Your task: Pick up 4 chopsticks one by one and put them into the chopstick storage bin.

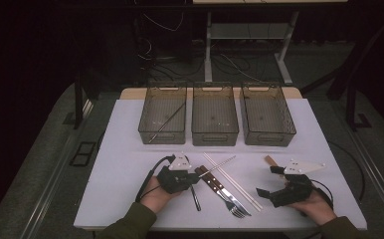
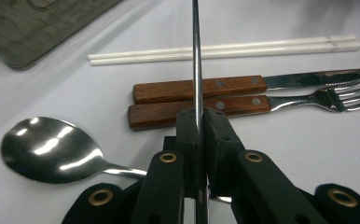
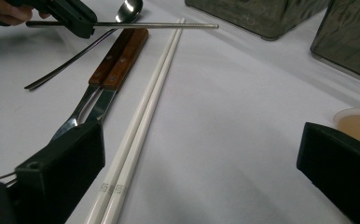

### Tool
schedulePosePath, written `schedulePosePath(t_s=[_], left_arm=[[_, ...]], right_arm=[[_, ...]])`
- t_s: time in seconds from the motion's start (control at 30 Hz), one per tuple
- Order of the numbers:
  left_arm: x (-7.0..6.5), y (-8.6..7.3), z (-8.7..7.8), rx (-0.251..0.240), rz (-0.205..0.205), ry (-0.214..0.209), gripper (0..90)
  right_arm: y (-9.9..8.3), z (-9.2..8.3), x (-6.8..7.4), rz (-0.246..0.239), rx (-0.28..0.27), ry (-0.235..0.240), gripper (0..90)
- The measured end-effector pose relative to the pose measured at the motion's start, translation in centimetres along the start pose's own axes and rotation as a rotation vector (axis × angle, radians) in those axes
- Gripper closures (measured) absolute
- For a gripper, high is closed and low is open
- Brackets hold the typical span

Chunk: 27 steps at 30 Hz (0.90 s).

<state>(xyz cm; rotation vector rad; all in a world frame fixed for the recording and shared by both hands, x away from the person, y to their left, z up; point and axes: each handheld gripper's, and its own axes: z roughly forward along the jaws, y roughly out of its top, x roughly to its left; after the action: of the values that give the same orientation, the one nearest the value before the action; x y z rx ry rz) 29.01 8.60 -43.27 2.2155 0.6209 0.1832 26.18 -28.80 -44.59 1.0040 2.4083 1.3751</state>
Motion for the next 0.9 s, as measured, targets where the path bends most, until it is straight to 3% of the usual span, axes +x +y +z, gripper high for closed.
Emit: schedulePosePath(t_s=[0.27, 0.9], left_arm=[[0.7, -0.1, -1.1, -0.020, -0.013, 0.016, 84.5], [3.2, -0.8, -4.5, -0.088, -0.072, 0.108, 84.5]], right_arm=[[0.0, 0.0, 0.0, 0.000, 0.000, 0.000, 1.1], [0.0, 0.0, 0.0, 0.001, 0.000, -0.001, 1.1]])
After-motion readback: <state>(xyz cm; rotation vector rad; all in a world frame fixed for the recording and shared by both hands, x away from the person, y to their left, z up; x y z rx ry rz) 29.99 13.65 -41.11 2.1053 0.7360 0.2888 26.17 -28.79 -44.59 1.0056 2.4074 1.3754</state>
